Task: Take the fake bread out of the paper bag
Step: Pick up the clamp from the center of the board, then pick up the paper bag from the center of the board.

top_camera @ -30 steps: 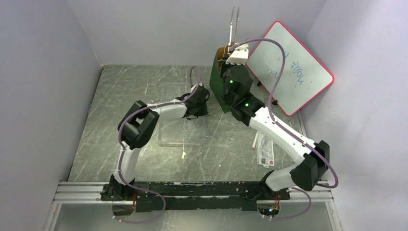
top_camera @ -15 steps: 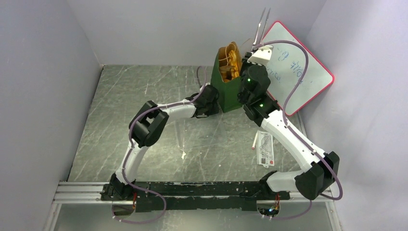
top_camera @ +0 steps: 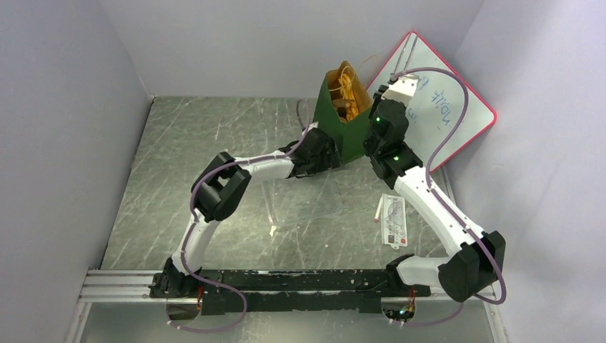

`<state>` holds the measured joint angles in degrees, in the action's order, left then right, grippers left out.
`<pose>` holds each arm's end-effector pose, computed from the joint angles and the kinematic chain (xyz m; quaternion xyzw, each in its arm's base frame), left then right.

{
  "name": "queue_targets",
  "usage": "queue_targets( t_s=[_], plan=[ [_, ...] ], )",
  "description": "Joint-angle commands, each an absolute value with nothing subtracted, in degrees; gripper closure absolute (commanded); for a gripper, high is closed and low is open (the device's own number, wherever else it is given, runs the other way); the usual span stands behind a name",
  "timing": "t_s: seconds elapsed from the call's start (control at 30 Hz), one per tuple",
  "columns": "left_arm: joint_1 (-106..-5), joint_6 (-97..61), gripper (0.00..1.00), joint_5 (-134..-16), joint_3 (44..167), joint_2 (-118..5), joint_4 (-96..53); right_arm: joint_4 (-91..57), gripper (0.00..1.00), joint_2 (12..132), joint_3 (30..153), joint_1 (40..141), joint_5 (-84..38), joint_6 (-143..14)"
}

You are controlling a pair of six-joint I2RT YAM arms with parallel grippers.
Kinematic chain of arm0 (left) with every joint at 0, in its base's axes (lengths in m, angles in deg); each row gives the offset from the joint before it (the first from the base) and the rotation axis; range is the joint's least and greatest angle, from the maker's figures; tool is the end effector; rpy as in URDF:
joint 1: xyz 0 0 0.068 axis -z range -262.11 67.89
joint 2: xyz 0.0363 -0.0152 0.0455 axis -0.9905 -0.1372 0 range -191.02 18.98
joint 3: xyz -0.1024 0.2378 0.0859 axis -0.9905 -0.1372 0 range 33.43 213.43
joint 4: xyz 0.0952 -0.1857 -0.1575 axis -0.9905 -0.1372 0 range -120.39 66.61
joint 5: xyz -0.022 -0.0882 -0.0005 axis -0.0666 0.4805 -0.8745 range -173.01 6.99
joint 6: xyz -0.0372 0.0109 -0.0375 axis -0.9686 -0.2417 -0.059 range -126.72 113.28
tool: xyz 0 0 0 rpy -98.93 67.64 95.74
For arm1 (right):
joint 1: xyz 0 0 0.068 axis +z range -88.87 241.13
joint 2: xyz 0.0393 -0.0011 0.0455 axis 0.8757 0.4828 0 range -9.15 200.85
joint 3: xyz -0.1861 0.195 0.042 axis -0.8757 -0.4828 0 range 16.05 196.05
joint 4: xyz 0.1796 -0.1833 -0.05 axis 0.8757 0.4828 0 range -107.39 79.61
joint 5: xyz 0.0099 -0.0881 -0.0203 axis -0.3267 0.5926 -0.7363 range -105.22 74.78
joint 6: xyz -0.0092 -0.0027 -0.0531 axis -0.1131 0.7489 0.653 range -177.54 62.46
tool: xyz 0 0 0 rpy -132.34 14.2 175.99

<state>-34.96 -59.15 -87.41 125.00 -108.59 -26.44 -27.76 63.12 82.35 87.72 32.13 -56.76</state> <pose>0.3417 -0.3644 0.1583 -0.0580 0.9004 -0.3059 0.3039 0.2688 0.1052 0.4067 0.1391 0.6743 -0.1158 0.7160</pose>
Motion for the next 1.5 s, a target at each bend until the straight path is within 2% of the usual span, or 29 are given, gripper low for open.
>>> queue_targets(
  t_s=[0.0,0.37,0.67,0.83,1.0,1.33,1.47],
  plan=[
    [-34.4,-55.5,0.01,-90.6,122.7,-103.9,-29.0,-27.8,0.86,61.4,81.3,86.1,31.7,-59.1],
    [-34.3,-49.3,0.01,-97.4,115.9,-89.4,-32.2,-27.2,0.86,60.7,78.3,84.7,31.0,-60.8],
    [-34.3,-44.2,0.01,-101.9,122.6,-81.7,-37.0,-26.6,0.86,60.1,76.9,84.2,30.3,-61.3],
    [-35.1,-42.5,0.01,-103.2,131.2,-84.2,-41.1,-26.3,0.86,59.4,76.2,83.9,30.4,-61.6],
    [-38.2,-47.1,0.01,-100.3,136.2,-86.3,-41.4,-26.4,0.86,58.6,75.3,83.4,30.4,-61.6],
    [-41.9,-53.2,0.01,-92.9,154.7,-99.1,-48.4,-26.4,0.86,58.8,75.4,81.8,29.8,-62.1],
    [-41.9,-53.7,0.01,-92.0,153.8,-99.5,-47.5,-26.4,0.86,58.9,75.3,81.2,29.3,-62.4]
  ],
)
